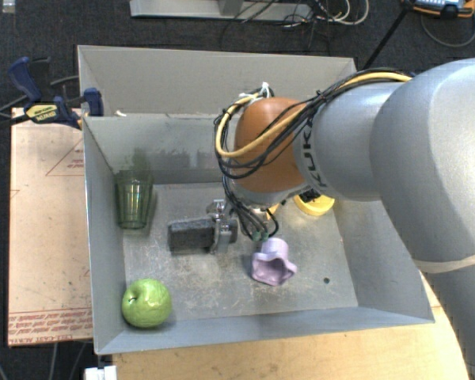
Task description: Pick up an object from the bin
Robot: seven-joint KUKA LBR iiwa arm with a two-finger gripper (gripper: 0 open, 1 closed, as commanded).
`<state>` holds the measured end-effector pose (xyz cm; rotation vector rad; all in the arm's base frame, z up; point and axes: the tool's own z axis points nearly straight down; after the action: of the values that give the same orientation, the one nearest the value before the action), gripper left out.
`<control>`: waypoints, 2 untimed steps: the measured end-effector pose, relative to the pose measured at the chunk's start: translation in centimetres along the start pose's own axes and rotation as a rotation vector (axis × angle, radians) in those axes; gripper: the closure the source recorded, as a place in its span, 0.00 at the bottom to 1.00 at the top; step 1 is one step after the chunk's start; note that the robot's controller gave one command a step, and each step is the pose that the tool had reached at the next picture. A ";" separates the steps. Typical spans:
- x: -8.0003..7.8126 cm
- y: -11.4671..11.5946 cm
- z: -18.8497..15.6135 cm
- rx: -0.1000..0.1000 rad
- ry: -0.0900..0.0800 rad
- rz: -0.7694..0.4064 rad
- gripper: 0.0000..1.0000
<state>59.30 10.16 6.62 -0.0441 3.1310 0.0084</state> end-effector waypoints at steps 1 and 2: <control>0.2 0.0 -0.4 0.001 0.006 -0.001 1.00; 0.2 0.0 -1.9 0.001 0.009 0.000 1.00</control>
Offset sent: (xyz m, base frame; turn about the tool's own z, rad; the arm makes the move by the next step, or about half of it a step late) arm 0.0000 -0.0002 0.0057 0.0000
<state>59.04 10.11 8.51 -0.0439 3.1401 0.0063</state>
